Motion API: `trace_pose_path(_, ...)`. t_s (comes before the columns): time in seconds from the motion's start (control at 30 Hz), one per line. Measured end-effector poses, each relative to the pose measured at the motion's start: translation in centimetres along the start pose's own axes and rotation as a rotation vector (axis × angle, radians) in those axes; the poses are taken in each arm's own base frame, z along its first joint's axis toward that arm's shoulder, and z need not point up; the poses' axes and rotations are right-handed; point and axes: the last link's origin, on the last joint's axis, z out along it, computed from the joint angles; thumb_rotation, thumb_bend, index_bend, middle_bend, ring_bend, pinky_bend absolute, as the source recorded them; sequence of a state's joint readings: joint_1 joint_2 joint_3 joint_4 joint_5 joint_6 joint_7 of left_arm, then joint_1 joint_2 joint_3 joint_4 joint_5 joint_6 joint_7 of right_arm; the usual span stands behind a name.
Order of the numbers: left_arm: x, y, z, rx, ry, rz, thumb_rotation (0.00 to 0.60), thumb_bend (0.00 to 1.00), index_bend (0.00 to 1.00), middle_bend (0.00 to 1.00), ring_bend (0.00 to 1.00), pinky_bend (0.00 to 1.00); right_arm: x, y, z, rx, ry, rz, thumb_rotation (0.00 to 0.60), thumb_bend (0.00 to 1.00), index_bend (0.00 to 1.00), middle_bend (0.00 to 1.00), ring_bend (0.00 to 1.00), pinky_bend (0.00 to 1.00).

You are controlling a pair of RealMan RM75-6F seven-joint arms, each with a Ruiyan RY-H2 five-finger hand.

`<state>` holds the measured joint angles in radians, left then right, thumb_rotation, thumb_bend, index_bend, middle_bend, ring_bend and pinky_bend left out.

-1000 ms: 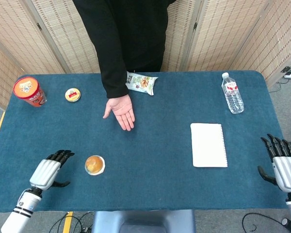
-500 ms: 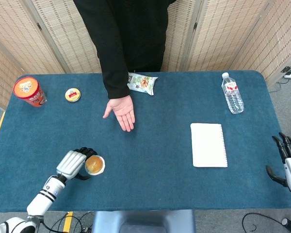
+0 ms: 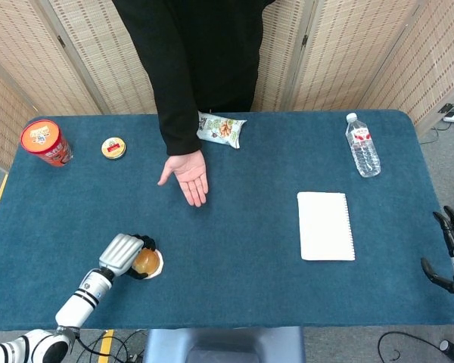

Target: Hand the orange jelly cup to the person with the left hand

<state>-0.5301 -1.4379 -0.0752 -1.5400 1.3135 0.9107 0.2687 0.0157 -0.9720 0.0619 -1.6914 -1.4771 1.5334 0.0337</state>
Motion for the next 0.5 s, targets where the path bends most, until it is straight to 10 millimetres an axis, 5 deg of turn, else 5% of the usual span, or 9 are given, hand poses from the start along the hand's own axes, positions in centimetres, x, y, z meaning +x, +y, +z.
trace_pose_path(0.27, 1.5, 0.2, -0.5, -0.013, 0.061, -0.010, 0.600, 0.24, 0.53, 0.60, 0.54, 0.64, 0.2, 0.0, -0.4, 0.011, 0.011, 0.008, 0.600, 0.28, 0.00, 0.00, 0.00, 0.00)
trace_pose_path(0.5, 6.5, 2.4, -1.6, -0.036, 0.135, 0.003, 0.600, 0.24, 0.52, 0.60, 0.54, 0.64, 0.2, 0.1, -0.4, 0.023, -0.004, 0.015, 0.600, 0.28, 0.00, 0.00, 0.00, 0.00)
